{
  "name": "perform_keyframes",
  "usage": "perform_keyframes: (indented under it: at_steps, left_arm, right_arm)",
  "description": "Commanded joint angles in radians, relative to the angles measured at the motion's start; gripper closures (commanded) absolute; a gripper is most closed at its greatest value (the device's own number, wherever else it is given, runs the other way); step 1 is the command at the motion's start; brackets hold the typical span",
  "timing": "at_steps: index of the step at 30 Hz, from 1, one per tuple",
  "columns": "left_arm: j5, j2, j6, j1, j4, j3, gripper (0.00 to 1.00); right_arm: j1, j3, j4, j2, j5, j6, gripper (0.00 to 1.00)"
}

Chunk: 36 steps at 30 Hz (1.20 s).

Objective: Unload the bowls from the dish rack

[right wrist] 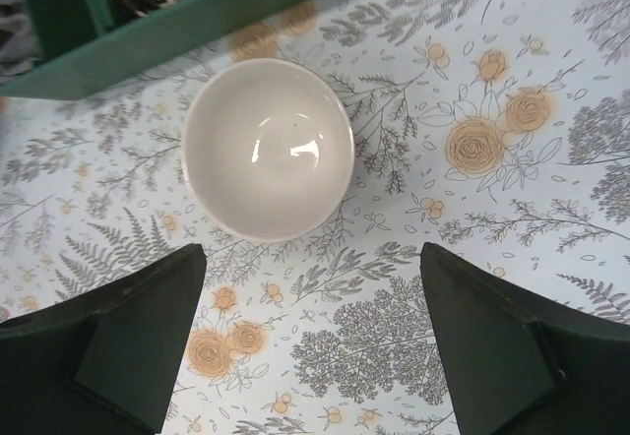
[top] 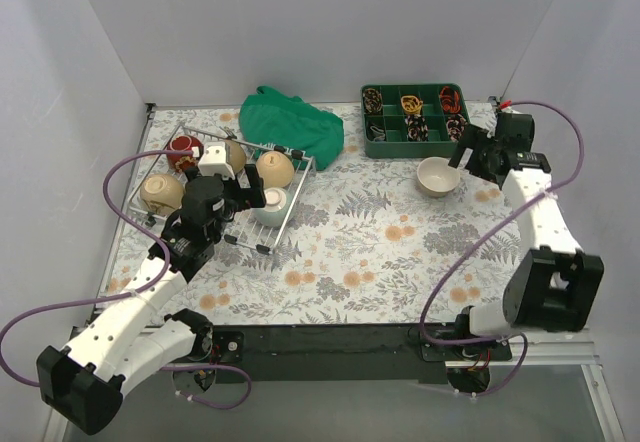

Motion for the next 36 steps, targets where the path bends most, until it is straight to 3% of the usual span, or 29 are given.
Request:
perform_keyframes:
  at_steps: [1,6,12,19,26,36]
  left_arm:
    - [-0.012,0.029,-0.005,0.0,-0.003,0.003,0.02]
    - [-0.008,0.152,-0.034,0.0,-0.055,0.065,0.02]
    - [-0.016,0.27,-0.046,0.002,-0.127,0.115,0.02]
    - [-0.006,0.405,-0.059,0.0,-0.161,0.187,0.02]
    - [-0.143,0.522,-0.083,0.002,-0.201,0.234,0.04]
    - [-0.221,0.54,-0.105,0.014,-0.264,0.207,0.08]
  right_arm:
    - [0.074,-0.11,0.049,-0.203,0.006,-0.001,0.02]
    - [0.258,-0.299,0.134,-0.413,0.007,0.007,0.02]
    - [0.412,-0.427,0.203,-0.53,-0.03,-0.01,0.02]
    - [0.469,-0.497,0.246,-0.555,-0.107,-0.051,0.01]
    - [0.475,-0.56,0.283,-0.575,-0.146,-0.082,0.02]
    - [0.476,-0.594,0.29,-0.598,-0.143,-0.113,0.02]
